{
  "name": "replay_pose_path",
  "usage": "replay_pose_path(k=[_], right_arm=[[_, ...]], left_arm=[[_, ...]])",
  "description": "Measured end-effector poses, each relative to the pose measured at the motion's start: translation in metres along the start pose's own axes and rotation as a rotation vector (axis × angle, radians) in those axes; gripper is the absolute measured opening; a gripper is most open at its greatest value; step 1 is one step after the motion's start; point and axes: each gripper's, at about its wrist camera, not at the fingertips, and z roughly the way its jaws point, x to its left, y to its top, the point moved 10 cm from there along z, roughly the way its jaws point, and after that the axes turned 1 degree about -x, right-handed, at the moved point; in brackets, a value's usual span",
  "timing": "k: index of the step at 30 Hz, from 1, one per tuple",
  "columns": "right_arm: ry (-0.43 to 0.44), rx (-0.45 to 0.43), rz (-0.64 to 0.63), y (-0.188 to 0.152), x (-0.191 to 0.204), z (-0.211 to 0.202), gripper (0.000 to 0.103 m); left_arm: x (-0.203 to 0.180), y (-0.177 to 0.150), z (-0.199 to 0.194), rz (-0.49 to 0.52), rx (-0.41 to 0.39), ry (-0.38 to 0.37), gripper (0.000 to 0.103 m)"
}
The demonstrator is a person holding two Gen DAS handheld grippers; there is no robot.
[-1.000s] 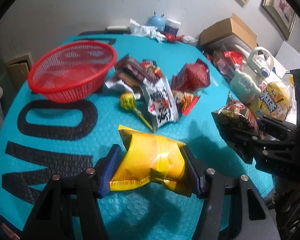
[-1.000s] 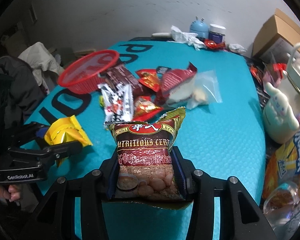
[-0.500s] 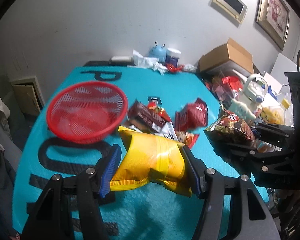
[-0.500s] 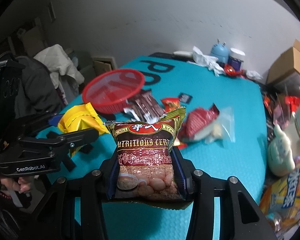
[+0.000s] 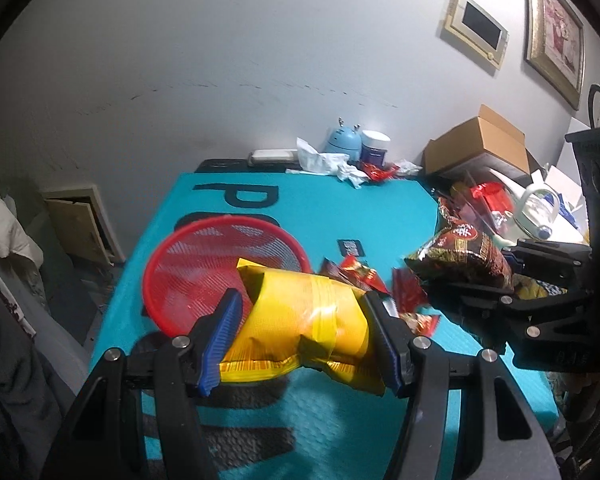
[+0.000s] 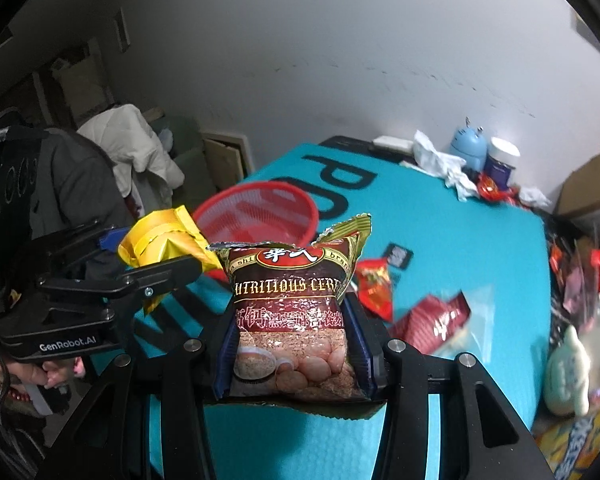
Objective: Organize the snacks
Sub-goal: 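Lift both packs and carry them toward the red mesh basket, then lower both packs into the red basket and open both tools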
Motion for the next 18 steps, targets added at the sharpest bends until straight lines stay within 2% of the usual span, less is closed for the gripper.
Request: replay_pose_path(k=[18], right_arm=[[-0.011, -0.012, -0.043, 0.066, 0.001, 0.062, 0.047]], left_arm=[[0.060, 0.041, 0.048, 0.017, -0.007, 0.061, 0.060]])
